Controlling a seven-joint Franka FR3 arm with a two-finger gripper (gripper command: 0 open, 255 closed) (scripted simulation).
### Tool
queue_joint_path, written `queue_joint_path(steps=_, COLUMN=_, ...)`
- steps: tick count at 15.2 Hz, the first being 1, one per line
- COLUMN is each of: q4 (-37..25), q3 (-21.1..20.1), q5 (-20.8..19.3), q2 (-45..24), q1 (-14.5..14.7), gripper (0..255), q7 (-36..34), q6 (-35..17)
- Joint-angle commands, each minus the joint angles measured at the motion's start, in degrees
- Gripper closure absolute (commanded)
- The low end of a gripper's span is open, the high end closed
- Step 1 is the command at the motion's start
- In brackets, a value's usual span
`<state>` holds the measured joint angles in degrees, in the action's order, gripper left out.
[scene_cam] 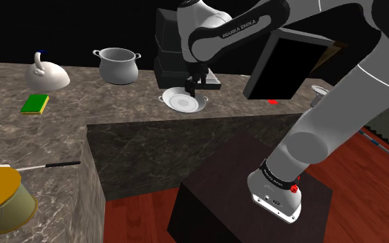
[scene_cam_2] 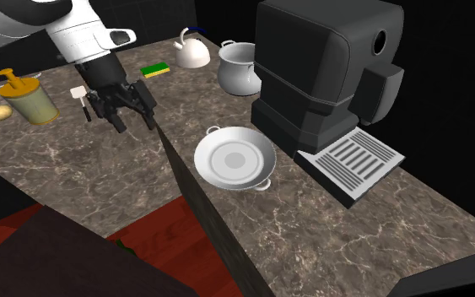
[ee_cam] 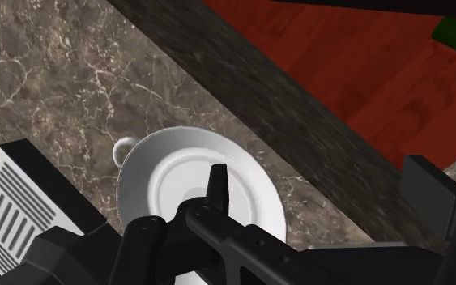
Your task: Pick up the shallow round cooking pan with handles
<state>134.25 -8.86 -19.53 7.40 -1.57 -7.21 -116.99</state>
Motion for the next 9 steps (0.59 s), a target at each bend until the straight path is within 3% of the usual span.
queue_joint_path(steps=1, q4=-2.3, q3=-0.6, q5=-3.7, q2=-5.2, q1=-0.2, gripper=0, q7=-2.4, q6=-1.6)
queue_joint_path(steps=9, q4=-13.8, q3=0.2, q5=-18.1, q2=-25.1, q1=1.9, gripper=0, q7=-11.3, q6=-3.0)
